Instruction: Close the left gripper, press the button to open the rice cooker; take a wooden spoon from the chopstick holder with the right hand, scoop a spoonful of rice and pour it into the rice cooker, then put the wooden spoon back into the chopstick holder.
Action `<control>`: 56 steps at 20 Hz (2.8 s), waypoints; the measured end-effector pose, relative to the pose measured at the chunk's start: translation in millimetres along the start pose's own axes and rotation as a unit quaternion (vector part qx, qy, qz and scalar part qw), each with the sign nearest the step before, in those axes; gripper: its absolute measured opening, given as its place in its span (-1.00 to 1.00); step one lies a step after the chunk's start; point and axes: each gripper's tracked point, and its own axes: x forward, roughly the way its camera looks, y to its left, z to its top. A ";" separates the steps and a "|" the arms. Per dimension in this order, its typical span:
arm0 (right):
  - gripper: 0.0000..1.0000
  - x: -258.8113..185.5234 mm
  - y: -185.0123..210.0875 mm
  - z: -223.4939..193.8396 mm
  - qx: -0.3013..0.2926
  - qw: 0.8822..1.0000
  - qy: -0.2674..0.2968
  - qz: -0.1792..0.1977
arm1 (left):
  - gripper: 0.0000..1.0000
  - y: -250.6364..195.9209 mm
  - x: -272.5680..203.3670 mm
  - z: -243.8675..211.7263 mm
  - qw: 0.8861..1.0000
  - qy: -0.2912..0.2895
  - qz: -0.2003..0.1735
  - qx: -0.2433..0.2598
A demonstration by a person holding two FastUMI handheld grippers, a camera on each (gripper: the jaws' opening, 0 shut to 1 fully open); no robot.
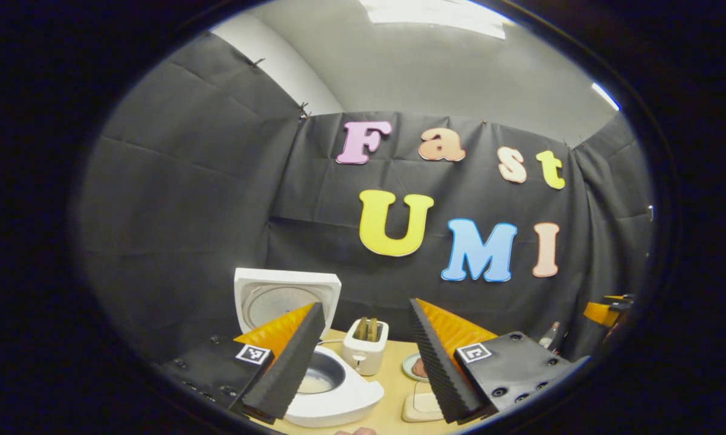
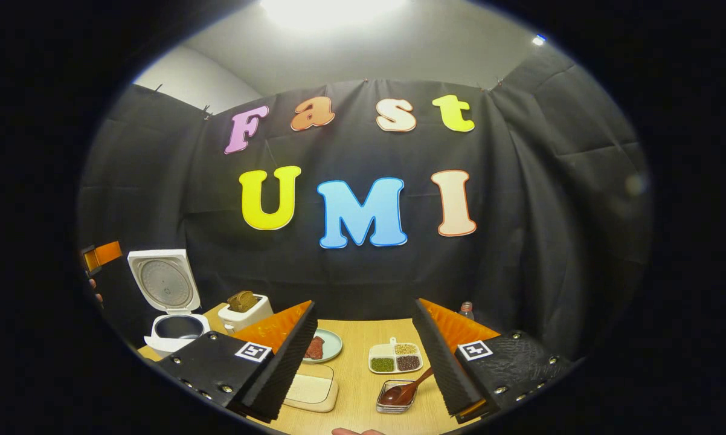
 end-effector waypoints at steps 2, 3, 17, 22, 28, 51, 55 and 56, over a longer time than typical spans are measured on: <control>0.93 5.6 -4.7 -4.3 0.002 1.000 0.007 0.001 | 0.93 -1.0 1.3 -3.5 1.000 0.004 0.011 -0.006; 0.93 7.6 -8.5 -4.1 0.001 1.000 0.006 -0.001 | 0.92 -6.4 1.7 -4.1 1.000 0.007 0.011 -0.009; 0.93 24.6 -102.3 -91.6 0.019 0.996 0.067 -0.063 | 0.92 -64.6 -0.2 -26.2 0.999 0.005 -0.011 0.036; 0.94 48.9 -123.1 -144.1 0.035 0.992 0.103 -0.072 | 0.92 -86.8 -2.4 -22.9 0.998 -0.008 -0.007 0.064; 0.94 78.3 -144.7 -193.9 0.061 0.985 0.140 -0.082 | 0.92 -102.1 -0.7 -34.9 0.995 0.004 -0.006 0.098; -0.53 145.6 -106.9 -261.6 0.191 0.954 0.232 0.016 | 0.92 -105.2 15.7 -63.5 0.987 0.040 0.048 0.146; -0.74 137.0 -88.8 -232.9 0.159 0.964 0.210 0.021 | 0.94 -108.6 16.3 -57.8 0.990 0.029 0.024 0.137; -0.73 134.1 -87.7 -221.5 0.155 0.967 0.200 0.014 | 0.87 -107.5 18.0 -57.7 0.991 0.028 0.017 0.131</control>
